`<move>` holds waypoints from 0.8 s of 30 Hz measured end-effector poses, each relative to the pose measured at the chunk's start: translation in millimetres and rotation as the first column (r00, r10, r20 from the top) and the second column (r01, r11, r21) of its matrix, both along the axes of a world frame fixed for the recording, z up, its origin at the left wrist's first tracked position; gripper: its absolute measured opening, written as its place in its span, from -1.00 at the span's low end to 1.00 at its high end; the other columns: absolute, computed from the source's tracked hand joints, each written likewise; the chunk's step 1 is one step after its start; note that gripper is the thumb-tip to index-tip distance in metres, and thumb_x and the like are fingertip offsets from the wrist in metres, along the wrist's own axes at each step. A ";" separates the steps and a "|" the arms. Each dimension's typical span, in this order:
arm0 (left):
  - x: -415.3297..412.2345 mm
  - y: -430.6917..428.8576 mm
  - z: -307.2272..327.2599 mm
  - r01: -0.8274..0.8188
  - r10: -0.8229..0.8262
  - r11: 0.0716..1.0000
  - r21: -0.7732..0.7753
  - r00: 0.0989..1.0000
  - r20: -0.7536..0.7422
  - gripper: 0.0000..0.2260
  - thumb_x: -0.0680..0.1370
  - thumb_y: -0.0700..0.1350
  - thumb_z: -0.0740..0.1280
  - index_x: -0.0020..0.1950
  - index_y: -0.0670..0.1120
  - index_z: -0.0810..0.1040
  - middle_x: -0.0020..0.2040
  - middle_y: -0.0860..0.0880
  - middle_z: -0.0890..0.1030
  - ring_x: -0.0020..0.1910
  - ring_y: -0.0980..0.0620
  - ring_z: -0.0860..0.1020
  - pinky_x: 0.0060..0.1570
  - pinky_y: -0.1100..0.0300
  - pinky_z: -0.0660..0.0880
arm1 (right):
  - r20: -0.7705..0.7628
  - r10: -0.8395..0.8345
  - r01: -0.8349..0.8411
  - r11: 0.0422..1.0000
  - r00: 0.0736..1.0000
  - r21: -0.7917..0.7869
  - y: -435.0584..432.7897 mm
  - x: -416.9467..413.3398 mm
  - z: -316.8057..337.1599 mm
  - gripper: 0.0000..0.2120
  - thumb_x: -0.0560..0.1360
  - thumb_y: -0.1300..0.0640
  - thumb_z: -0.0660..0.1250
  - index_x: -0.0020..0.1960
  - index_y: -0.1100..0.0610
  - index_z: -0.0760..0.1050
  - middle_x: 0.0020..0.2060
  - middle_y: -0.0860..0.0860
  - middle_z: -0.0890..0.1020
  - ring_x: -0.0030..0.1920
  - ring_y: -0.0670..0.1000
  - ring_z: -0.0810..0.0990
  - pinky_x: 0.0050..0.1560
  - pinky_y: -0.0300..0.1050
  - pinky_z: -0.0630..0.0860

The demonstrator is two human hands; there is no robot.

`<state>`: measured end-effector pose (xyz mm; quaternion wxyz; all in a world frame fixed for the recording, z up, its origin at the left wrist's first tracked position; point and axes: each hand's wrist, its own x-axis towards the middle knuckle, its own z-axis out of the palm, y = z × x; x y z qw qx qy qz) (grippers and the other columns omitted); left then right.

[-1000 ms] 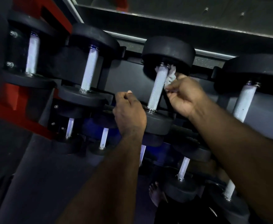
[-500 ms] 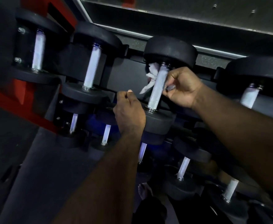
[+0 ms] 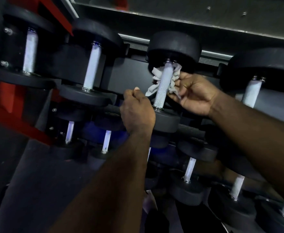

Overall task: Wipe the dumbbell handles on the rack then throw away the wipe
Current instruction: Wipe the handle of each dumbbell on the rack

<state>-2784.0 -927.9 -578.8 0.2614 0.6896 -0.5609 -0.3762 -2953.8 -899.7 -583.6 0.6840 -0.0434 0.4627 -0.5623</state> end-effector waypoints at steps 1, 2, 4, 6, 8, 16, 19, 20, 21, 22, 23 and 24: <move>-0.9 -0.2 0.0 0.003 -0.003 1.000 -0.003 1.000 -0.002 -0.69 0.73 0.06 0.13 0.05 -0.11 0.54 -0.08 -0.09 0.68 -0.05 -0.13 0.59 -0.05 0.05 0.44 | -0.016 -0.005 0.005 1.000 1.000 0.009 -0.7 1.2 -0.9 -0.26 0.09 0.48 0.16 0.26 0.19 0.49 0.13 0.22 0.55 0.09 0.13 0.56 -0.05 -0.20 0.44; -0.6 -0.8 -0.6 0.003 -0.003 1.000 0.000 1.000 0.000 -0.70 0.74 0.07 0.13 0.04 -0.10 0.53 -0.09 -0.09 0.68 -0.06 -0.11 0.59 -0.08 0.08 0.41 | -0.036 -0.006 0.006 1.000 0.999 0.026 -6.7 4.3 -1.2 -0.37 0.09 0.48 0.18 0.14 0.23 0.51 0.04 0.23 0.57 0.04 0.14 0.56 -0.11 -0.21 0.40; 0.3 -0.7 -0.6 -0.003 0.003 1.000 0.019 1.000 -0.003 -0.69 0.74 0.07 0.12 0.07 -0.10 0.53 -0.10 -0.07 0.67 -0.11 -0.04 0.58 -0.21 0.17 0.35 | -0.083 0.007 -0.004 0.999 0.996 0.036 -17.5 12.9 1.9 -0.54 0.15 0.51 0.16 -0.02 0.25 0.52 -0.14 0.18 0.61 -0.11 0.08 0.61 -0.17 -0.23 0.40; 0.1 -0.4 0.0 -0.006 0.006 1.000 0.030 1.000 0.008 -0.69 0.74 0.08 0.12 0.08 -0.09 0.53 -0.11 -0.05 0.66 -0.15 0.01 0.56 -0.29 0.26 0.30 | -0.053 0.000 0.003 0.999 0.999 0.044 -24.1 18.5 0.6 -0.38 0.25 0.56 0.02 0.21 0.29 0.54 -0.06 0.17 0.63 0.00 0.07 0.66 -0.11 -0.19 0.56; 0.1 1.3 2.0 -0.007 0.006 0.999 0.032 1.000 0.009 -0.68 0.74 0.09 0.12 0.07 -0.10 0.52 -0.13 -0.04 0.63 -0.17 0.02 0.55 -0.23 0.17 0.36 | 0.014 0.017 -0.017 1.000 1.000 0.023 -12.9 25.1 -1.8 -0.28 0.27 0.60 -0.02 0.31 0.23 0.50 0.03 0.17 0.60 0.09 0.08 0.64 -0.10 -0.12 0.63; -0.2 1.2 4.5 -0.017 0.017 0.999 0.043 1.000 0.008 -0.68 0.75 0.06 0.11 0.08 -0.13 0.53 -0.16 -0.01 0.61 -0.12 -0.02 0.55 -0.22 0.21 0.29 | -0.021 -0.049 0.050 0.999 0.999 0.019 -18.6 20.1 10.5 -0.51 0.15 0.56 0.14 0.02 0.31 0.50 -0.13 0.24 0.62 -0.09 0.17 0.63 -0.06 -0.16 0.51; 0.7 1.1 3.7 -0.015 0.014 0.999 0.045 1.000 0.016 -0.68 0.74 0.06 0.11 0.07 -0.11 0.54 -0.10 -0.05 0.66 -0.04 -0.05 0.54 -0.17 0.20 0.22 | -0.127 0.054 -0.051 0.998 0.990 0.028 -14.0 28.1 12.2 -0.52 0.21 0.59 0.07 -0.03 0.26 0.54 -0.16 0.13 0.68 -0.10 0.07 0.64 -0.18 -0.17 0.42; 1.1 1.0 4.6 -0.019 0.019 0.999 0.043 1.000 0.016 -0.68 0.74 0.07 0.11 0.07 -0.11 0.54 -0.10 -0.06 0.67 -0.05 -0.06 0.55 -0.15 0.19 0.25 | -0.184 0.135 -0.129 0.991 0.974 0.044 -4.1 30.2 9.1 -0.45 0.19 0.60 0.09 0.01 0.22 0.59 -0.07 0.15 0.66 -0.02 0.10 0.64 -0.14 -0.15 0.40; 0.1 1.2 5.9 -0.023 0.023 0.999 0.045 1.000 0.009 -0.67 0.74 0.07 0.11 0.07 -0.11 0.55 -0.10 -0.06 0.67 -0.09 -0.05 0.56 -0.15 0.20 0.27 | -0.226 0.234 -0.221 0.972 0.946 0.080 6.8 28.8 9.4 -0.42 0.18 0.61 0.13 0.04 0.21 0.60 -0.01 0.18 0.63 0.00 0.11 0.63 -0.13 -0.14 0.38; -1.1 1.9 7.2 -0.026 0.026 0.999 0.048 1.000 0.000 -0.67 0.74 0.07 0.12 0.06 -0.11 0.55 -0.12 -0.06 0.66 -0.15 -0.01 0.56 -0.17 0.22 0.29 | -0.258 0.330 -0.310 0.944 0.908 0.116 12.0 25.2 9.4 -0.41 0.16 0.60 0.20 0.11 0.23 0.56 0.01 0.21 0.60 -0.03 0.11 0.61 -0.15 -0.13 0.37; -1.8 2.1 7.8 -0.026 0.026 0.998 0.050 1.000 -0.005 -0.68 0.74 0.06 0.12 0.05 -0.12 0.54 -0.13 -0.05 0.65 -0.20 0.05 0.54 -0.21 0.25 0.29 | -0.270 0.363 -0.331 0.930 0.892 0.158 10.1 19.3 10.8 -0.36 0.12 0.57 0.25 0.17 0.25 0.52 -0.01 0.22 0.59 -0.07 0.10 0.60 -0.16 -0.15 0.36; -1.9 2.6 7.9 -0.025 0.025 0.998 0.050 1.000 -0.007 -0.68 0.75 0.06 0.12 0.04 -0.12 0.54 -0.14 -0.05 0.65 -0.24 0.11 0.51 -0.26 0.27 0.28 | -0.268 0.319 -0.281 0.944 0.909 0.172 3.7 16.2 10.7 -0.38 0.11 0.57 0.24 0.16 0.29 0.49 -0.09 0.21 0.60 -0.13 0.08 0.59 -0.18 -0.16 0.33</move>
